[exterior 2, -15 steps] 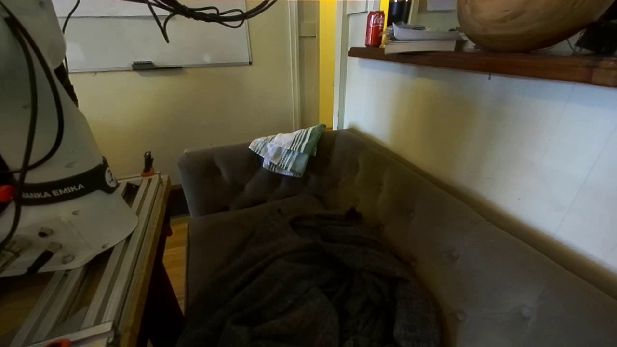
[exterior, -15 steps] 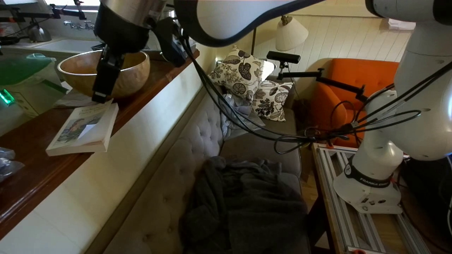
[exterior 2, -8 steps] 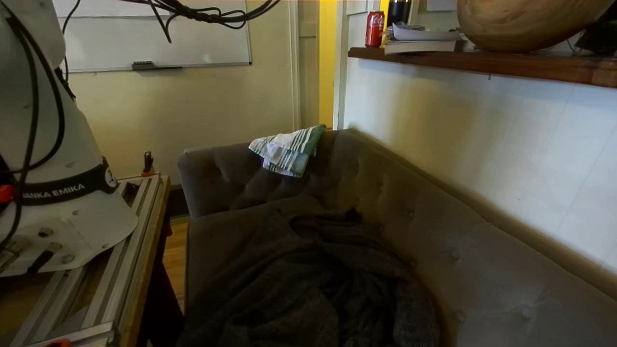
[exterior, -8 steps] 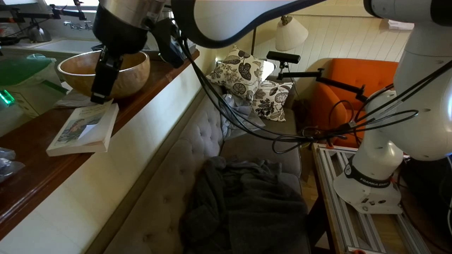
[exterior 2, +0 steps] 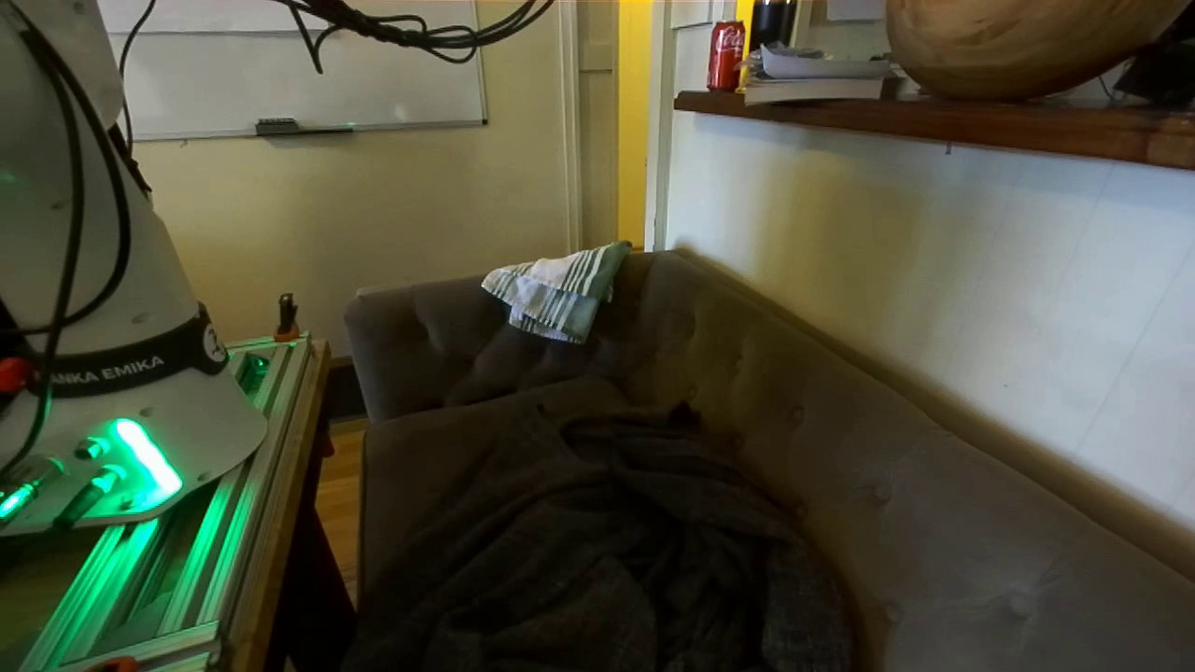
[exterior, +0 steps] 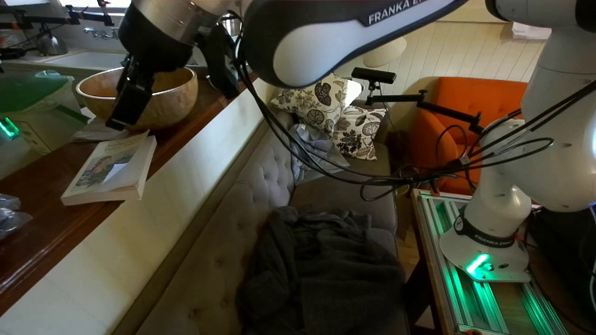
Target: Place the book on the arm rest
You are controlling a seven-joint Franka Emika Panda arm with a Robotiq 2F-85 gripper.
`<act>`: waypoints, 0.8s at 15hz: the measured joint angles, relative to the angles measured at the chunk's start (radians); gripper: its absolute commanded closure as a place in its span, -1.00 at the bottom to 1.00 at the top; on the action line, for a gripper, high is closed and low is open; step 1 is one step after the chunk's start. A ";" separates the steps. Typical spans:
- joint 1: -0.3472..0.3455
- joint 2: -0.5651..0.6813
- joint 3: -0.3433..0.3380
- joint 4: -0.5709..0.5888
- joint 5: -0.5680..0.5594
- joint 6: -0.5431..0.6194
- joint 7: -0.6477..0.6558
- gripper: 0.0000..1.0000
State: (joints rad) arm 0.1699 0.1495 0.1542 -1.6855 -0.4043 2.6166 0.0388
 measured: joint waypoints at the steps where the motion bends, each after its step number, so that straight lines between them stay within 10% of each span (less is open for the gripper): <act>1: 0.006 -0.019 -0.007 -0.045 -0.032 0.046 0.014 -1.00; 7: 0.002 -0.178 -0.033 -0.313 -0.365 0.188 0.092 -1.00; 12: -0.064 -0.241 0.016 -0.315 -0.759 0.120 0.349 -1.00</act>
State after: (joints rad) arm 0.1057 -0.0920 0.1705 -2.0010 -1.1637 2.7362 0.3874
